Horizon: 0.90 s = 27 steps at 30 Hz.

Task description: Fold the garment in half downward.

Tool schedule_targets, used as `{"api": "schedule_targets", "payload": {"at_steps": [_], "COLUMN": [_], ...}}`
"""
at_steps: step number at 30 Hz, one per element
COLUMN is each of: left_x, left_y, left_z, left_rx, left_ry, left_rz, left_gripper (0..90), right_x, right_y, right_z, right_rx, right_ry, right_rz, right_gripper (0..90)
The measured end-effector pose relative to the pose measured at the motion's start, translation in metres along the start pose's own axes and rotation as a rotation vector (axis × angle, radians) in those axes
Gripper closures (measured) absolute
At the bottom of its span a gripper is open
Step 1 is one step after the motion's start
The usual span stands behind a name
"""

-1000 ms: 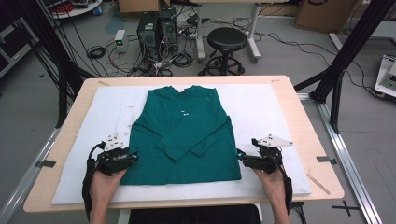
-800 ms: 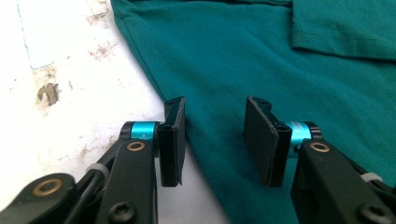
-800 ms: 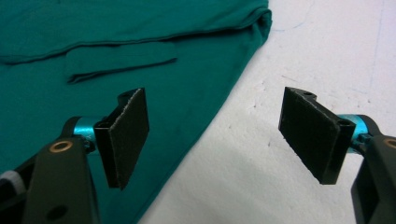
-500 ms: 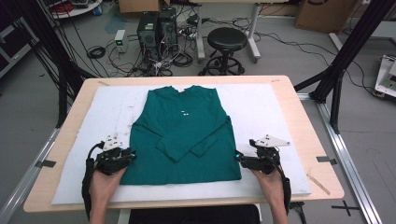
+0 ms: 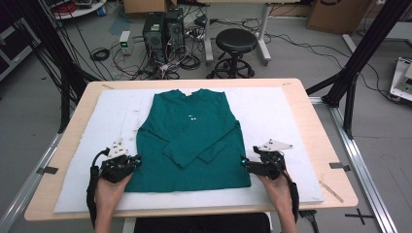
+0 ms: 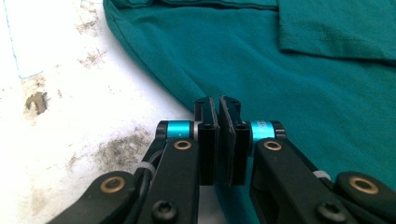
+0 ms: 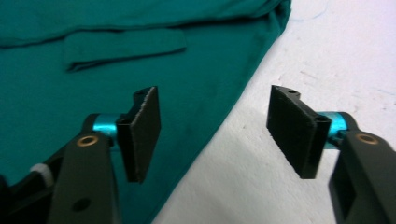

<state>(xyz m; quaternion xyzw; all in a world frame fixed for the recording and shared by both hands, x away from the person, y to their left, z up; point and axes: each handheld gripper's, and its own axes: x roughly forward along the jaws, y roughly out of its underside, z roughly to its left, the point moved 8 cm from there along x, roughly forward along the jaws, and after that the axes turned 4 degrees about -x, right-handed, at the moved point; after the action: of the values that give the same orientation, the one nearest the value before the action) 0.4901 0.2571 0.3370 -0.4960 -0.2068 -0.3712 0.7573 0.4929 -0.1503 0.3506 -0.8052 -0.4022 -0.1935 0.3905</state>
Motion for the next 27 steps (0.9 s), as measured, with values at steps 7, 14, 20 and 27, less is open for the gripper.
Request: {"api": "schedule_targets", "payload": {"at_steps": [7,14,20,27], "left_x": [0.0,0.0,0.0,0.0], "left_y": [0.0,0.0,0.0,0.0], "left_z": [0.001,0.001,0.0,0.0], "left_rx": [-0.006,-0.004,0.009,0.006], "left_ry": [0.007,0.007,-0.004,0.0], "left_rz": [0.001,0.002,-0.001,-0.002], "left_gripper": [85.4,85.4,85.4,86.2], "right_x": [0.017,0.019,0.02,0.024], "right_y": [0.006,0.006,0.004,0.001], "right_z": [0.0,0.004,0.009,0.014], "right_rx": [0.006,-0.004,-0.003,-0.009], "right_ry": [0.044,0.032,0.011,-0.018], "right_rz": [0.102,0.108,0.108,0.103], "right_gripper": [49.0,54.7,65.4,85.6]}}
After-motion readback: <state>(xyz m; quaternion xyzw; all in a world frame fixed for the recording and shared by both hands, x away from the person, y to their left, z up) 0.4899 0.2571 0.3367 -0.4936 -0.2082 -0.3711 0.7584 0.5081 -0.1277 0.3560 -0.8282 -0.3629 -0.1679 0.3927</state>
